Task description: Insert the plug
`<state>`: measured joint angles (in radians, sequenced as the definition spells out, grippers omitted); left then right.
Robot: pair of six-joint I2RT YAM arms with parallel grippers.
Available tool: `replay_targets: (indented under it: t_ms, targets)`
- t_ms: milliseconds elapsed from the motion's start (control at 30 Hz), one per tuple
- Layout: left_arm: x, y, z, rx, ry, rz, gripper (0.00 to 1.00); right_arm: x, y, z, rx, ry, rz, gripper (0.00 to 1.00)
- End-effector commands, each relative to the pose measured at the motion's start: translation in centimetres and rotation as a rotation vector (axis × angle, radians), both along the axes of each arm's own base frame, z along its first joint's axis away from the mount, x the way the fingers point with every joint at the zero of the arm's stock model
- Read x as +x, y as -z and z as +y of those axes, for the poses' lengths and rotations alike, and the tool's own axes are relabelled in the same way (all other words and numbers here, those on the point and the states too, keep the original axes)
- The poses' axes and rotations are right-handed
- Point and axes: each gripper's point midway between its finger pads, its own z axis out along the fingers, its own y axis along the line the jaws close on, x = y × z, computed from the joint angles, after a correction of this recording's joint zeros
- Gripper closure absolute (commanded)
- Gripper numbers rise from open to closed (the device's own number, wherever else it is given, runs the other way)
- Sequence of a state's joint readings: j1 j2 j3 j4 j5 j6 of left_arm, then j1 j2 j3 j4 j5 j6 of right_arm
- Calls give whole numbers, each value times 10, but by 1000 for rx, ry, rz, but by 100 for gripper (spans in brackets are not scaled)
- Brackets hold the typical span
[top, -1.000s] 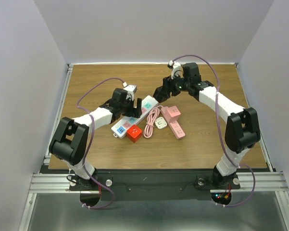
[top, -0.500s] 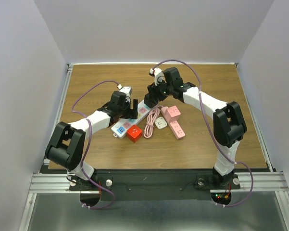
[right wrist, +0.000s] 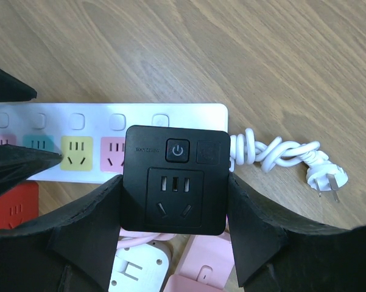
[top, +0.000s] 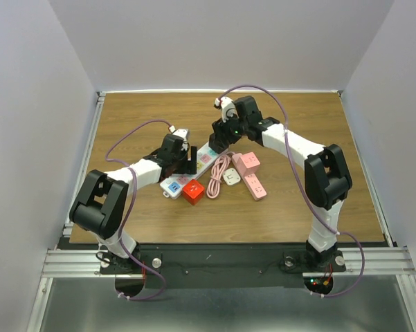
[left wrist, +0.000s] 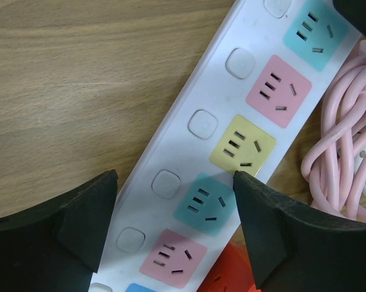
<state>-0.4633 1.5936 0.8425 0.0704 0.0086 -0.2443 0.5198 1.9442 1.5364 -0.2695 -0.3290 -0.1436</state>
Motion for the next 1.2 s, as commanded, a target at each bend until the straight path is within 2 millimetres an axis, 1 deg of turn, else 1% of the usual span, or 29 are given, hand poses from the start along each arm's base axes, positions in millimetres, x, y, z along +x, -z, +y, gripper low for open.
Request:
replay_targets:
  t_ms: [0,167,333,367,533,600,733,867,1000,1167]
  targets:
    - [-3,8,5,23,-26,20,14,7,-25,16,34,-37,-79,100]
    - [-4,8,6,27,-25,26,19,2,-19,20,27,-53,-70,100]
    - [-5,8,6,28,-21,27,23,5,-22,27,45,-65,-73,100]
    - [-5,8,6,30,-20,28,23,5,-19,27,44,-66,-66,99]
    - [-7,8,7,31,-21,29,23,5,-17,32,47,-76,-63,99]
    - [-7,9,8,34,-22,31,23,4,-13,33,45,-79,-57,100]
    - [-8,9,8,37,-23,35,24,2,-14,35,51,-81,-54,100]
    - [-7,8,9,42,-23,32,24,1,-10,33,38,-74,-53,100]
    - [-7,8,9,42,-21,34,24,-1,0,30,-4,-70,-61,100]
    - [-7,10,8,43,-20,37,24,-7,22,20,-68,-49,-48,100]
